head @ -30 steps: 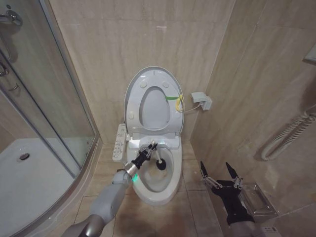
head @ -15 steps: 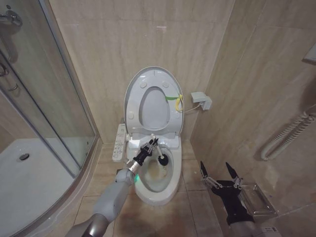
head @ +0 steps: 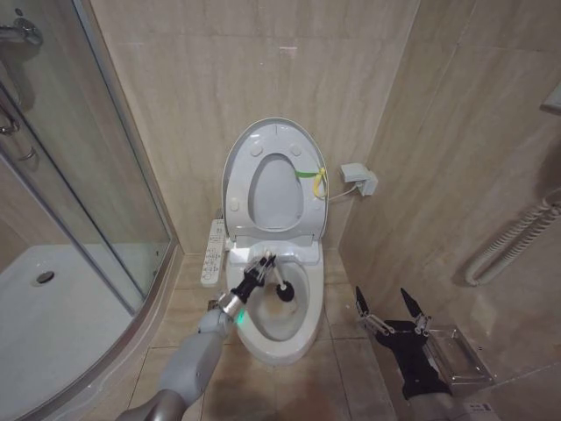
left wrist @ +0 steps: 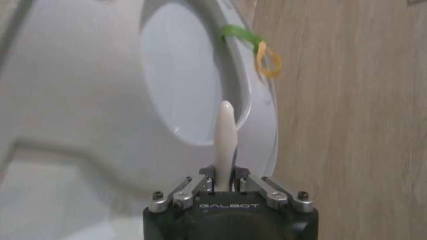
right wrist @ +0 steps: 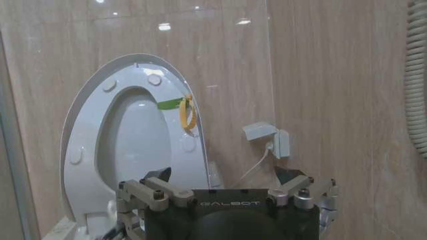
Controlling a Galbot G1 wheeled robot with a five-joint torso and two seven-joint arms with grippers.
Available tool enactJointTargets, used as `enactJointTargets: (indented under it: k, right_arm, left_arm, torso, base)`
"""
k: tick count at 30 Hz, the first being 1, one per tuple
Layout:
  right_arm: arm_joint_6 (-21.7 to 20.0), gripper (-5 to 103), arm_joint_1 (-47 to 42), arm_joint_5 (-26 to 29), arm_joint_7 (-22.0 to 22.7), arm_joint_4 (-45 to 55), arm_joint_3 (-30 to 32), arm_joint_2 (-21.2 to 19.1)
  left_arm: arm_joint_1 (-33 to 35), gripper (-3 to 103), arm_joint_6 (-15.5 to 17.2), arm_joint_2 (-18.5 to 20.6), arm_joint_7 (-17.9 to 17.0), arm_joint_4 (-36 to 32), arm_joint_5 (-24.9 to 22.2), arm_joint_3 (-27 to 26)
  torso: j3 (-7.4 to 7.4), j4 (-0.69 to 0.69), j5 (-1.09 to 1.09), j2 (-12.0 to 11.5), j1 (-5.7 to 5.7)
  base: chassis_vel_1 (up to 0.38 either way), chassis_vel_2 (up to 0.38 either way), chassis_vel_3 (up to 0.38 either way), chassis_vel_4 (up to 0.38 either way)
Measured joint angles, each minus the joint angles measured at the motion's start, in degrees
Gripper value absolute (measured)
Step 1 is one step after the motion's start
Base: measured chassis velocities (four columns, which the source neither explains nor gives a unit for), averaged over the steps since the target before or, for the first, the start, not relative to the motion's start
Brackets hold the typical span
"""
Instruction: Open the toilet lid, clean the toilet bowl with a toilet brush, close the toilet lid, and flush.
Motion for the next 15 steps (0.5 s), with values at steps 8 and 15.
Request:
enactJointTargets:
  k: [8, 15]
  right_arm:
    - [0.0, 100, 0.0, 0.0, 0.0, 0.0, 0.0, 0.0]
    - [0.0, 100, 0.0, 0.0, 0.0, 0.0, 0.0, 0.0]
  left_arm:
    - [2.0, 18, -0.3, -1.4, 0.0, 3.1, 1.2, -0.4]
    - [2.9, 18, -0.2, -0.3, 0.1, 1.2, 0.8, -0.8]
  torso:
    - [0.00, 0.08, -0.02, 0.0, 0.00]
    - [0.00, 0.03, -0.01, 0.0, -0.01]
  base:
    - [0.000, 0.000, 0.000, 0.000]
    - [0.000, 0.000, 0.000, 0.000]
